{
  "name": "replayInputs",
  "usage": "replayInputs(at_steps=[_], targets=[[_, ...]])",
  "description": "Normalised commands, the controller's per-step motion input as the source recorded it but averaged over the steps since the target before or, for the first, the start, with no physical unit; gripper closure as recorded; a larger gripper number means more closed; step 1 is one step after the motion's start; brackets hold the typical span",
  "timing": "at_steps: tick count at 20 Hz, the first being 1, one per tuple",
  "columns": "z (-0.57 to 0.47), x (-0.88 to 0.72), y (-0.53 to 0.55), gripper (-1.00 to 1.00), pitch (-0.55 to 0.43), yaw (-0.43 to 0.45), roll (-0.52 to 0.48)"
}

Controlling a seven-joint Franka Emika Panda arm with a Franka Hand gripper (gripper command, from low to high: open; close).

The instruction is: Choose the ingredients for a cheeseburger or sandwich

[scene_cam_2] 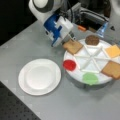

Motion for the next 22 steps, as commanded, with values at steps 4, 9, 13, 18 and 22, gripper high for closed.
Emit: replayInputs(at_steps=[4,9,13,18,22], targets=[[-0.1,0.1,-0.04,-1.0,-0.094,-0.024,0.21],[-0.08,0.1,-0.03,-1.0,-0.088,-0.033,0.197],[-0.05,0.1,-0.06,-1.0,-0.075,-0.026,0.175],[0.0,0.08,-0.06,-1.0,-0.057,-0.018,0.179],[0.01,0.07,-0.04,-1.0,-0.05,-0.016,0.181]])
